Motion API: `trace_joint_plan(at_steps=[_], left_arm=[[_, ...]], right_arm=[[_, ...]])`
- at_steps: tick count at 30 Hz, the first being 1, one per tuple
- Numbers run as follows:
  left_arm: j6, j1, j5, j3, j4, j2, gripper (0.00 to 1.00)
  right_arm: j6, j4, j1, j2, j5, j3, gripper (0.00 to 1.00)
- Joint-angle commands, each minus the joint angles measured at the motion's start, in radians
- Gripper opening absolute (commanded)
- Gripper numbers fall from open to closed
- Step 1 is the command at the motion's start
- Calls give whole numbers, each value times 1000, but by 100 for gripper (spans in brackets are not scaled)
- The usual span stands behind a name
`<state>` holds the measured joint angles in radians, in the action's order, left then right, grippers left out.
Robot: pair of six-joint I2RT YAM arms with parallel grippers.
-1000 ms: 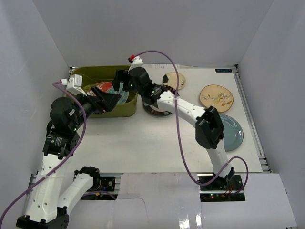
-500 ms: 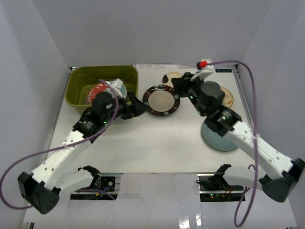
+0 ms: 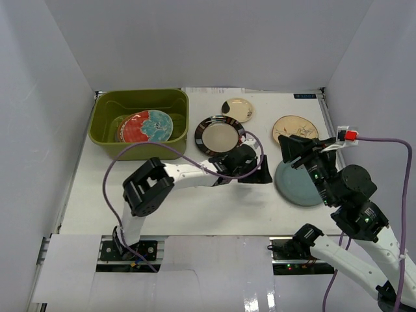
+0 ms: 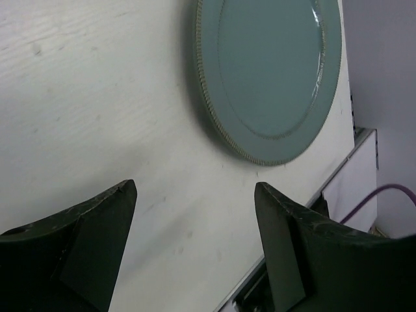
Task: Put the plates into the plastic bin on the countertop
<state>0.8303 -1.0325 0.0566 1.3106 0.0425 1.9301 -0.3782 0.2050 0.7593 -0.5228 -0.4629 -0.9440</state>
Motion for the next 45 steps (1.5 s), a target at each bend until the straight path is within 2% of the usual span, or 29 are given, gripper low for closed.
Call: trace_joint_plan(at_steps=[1, 6, 12, 15, 16, 18, 19, 23, 25, 29, 30, 36, 43, 45], left_arm=[[56, -12, -11, 136, -96, 114, 84], [92, -12, -4, 291, -79, 344, 78], [153, -11, 34, 412, -101, 493, 67], [174, -11, 25, 418, -110, 527, 44], [176, -11, 22, 411, -113, 526, 29], [181, -8, 12, 362, -136, 509, 14], [181, -5, 5, 336, -147, 479, 0], [175, 5, 3, 164, -223, 352, 0], [152, 8, 14, 55, -256, 281, 0], [119, 15, 58, -134, -335, 42, 0], [113, 18, 68, -195, -343, -65, 0], [92, 90, 114, -346, -356, -489, 0], [104, 218, 150, -450, -291, -807, 0], [112, 258, 164, -461, -264, -850, 0]], right_arm=[[-22, 59, 0, 30, 41, 22, 53], [-30, 56, 0, 78, 70, 53, 53], [-50, 36, 0, 99, 104, 99, 53], [-54, 27, 0, 103, 109, 113, 53], [-54, 25, 0, 104, 109, 119, 53], [-56, 20, 0, 107, 107, 123, 53], [-59, 19, 0, 110, 107, 126, 54], [-67, 11, 0, 106, 115, 142, 54], [-68, 10, 0, 99, 121, 143, 58], [-73, 10, 0, 90, 141, 133, 68], [-73, 11, 0, 86, 144, 122, 73], [-51, 27, 0, 70, 127, 90, 80], [-31, 60, 0, 84, 53, 56, 80], [-30, 63, 0, 93, 21, 54, 80]])
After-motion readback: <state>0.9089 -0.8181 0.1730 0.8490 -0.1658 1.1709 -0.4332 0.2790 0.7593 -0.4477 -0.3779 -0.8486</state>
